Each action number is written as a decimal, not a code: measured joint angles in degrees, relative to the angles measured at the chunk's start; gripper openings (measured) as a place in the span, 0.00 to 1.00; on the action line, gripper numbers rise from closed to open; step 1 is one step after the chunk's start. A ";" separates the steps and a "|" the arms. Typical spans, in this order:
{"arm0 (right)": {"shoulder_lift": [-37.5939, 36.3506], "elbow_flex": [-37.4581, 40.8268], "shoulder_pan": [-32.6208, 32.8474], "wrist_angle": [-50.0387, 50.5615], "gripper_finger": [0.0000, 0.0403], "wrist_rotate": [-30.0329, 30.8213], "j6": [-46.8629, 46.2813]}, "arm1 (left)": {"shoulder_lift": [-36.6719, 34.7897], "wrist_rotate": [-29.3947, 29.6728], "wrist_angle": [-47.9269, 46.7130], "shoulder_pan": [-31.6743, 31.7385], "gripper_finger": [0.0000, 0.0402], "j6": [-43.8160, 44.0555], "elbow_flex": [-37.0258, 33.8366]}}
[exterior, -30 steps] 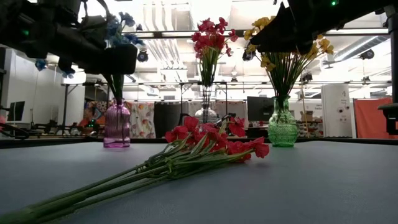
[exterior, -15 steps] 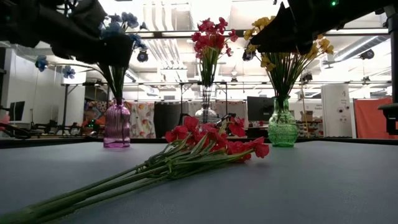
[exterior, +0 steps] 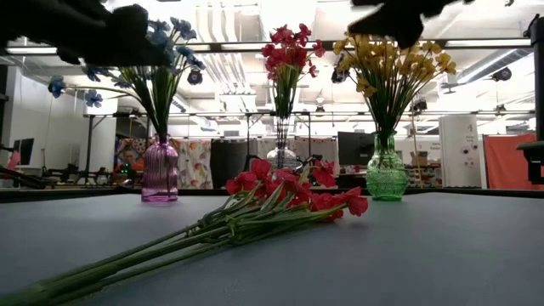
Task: Sort flowers into vase by color
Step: Put the red flower into the transparent vase
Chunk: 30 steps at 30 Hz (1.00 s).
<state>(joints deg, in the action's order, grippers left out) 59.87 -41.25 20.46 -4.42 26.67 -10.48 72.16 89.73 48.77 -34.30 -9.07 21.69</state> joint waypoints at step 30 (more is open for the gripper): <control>1.02 -7.22 19.36 47.35 0.61 -19.11 -53.48 | 28.57 -39.60 -76.78 -8.47 0.52 54.54 51.92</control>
<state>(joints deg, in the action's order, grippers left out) 60.88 -48.47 39.82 42.93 7.56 -63.96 100.73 50.13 -28.00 -42.77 45.47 73.61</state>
